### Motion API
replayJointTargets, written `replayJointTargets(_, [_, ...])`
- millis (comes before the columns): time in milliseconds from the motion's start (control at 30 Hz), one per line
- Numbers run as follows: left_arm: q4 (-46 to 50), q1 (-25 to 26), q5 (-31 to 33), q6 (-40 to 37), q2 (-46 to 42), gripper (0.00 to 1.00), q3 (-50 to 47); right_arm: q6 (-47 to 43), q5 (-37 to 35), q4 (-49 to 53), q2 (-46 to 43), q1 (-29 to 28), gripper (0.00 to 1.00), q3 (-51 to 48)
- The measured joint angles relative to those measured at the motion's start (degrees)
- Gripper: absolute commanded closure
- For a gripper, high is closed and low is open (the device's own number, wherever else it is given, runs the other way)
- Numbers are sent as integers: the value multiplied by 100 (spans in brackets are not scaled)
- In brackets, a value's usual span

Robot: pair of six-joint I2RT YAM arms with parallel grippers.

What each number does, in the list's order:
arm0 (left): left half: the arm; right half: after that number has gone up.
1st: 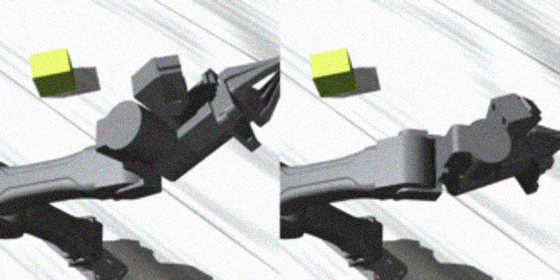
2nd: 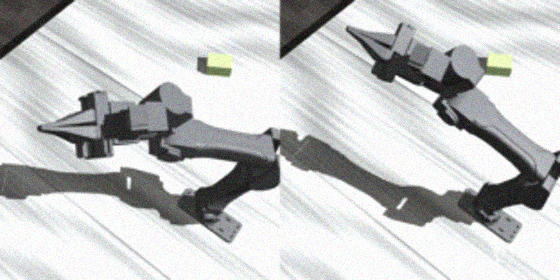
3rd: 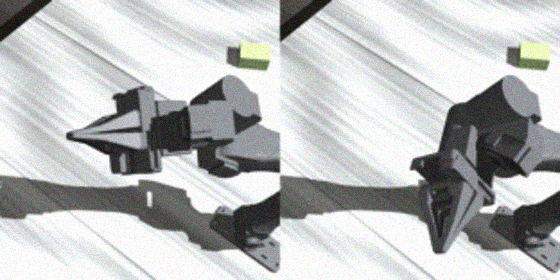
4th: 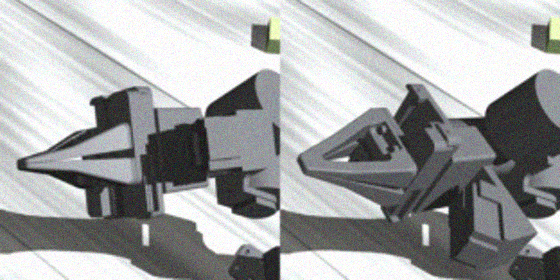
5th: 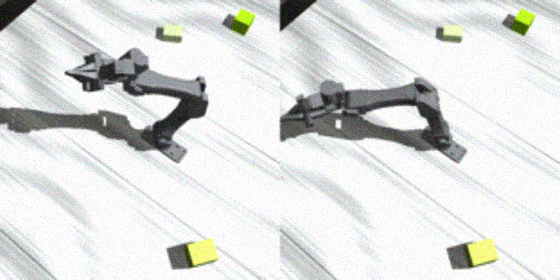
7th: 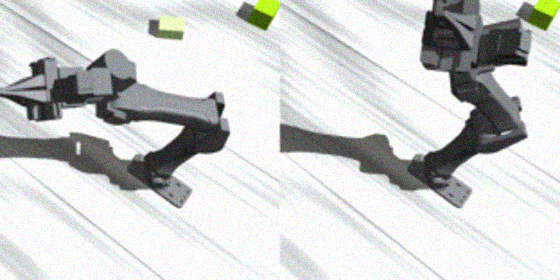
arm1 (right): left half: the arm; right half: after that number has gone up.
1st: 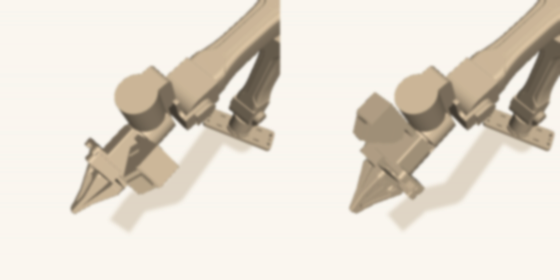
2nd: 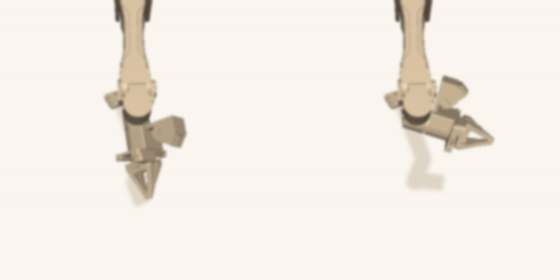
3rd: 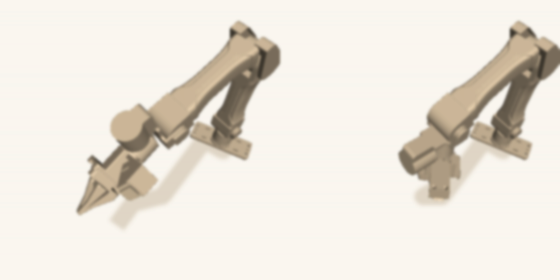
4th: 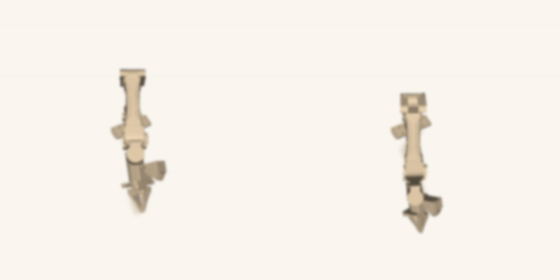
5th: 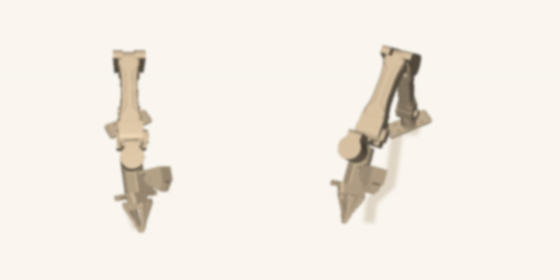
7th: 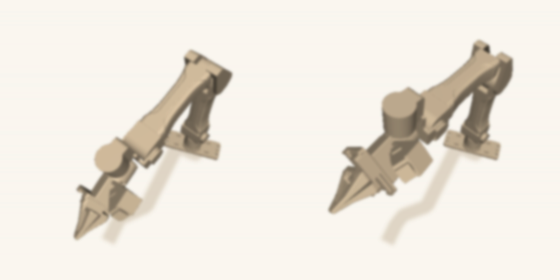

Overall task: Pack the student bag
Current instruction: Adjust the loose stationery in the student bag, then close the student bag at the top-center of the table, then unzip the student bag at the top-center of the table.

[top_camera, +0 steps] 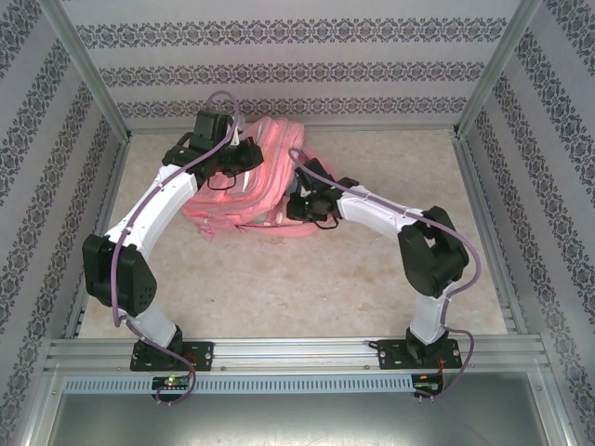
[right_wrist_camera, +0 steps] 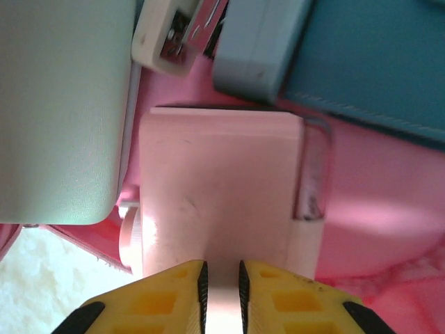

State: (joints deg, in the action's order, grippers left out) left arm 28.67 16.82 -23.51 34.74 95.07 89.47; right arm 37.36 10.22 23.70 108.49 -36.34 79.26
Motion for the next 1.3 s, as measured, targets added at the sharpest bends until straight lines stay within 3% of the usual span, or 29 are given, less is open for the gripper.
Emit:
replayJointTargets(367, [0, 0, 24, 0, 0, 93, 0, 20, 79, 4, 461, -153, 67, 605])
replayJointTargets(467, [0, 0, 20, -15, 0, 87, -2, 17, -13, -24, 256, -105, 64, 396])
replayJointTargets(633, [-15, 2, -48, -22, -20, 86, -140, -20, -352, -13, -481, 256, 59, -295])
replayJointTargets(667, [-35, 7, -63, -24, -37, 79, -188, -20, -404, -22, -608, 343, 55, -402])
replayJointTargets(733, [-66, 11, -94, -66, -111, 55, -317, -11, -531, -35, -903, 599, 50, -651])
replayJointTargets(767, [-57, 9, -105, -61, -179, 50, -400, -22, -549, -70, -1019, 730, 50, -769])
replayJointTargets(967, [31, 7, -52, -66, -584, 51, -726, -33, -570, -186, -1200, 1375, 47, -1287])
replayJointTargets(1300, [168, -111, 649, 2, -1572, 51, -1971, -68, -321, -409, -588, 1722, 47, -1252])
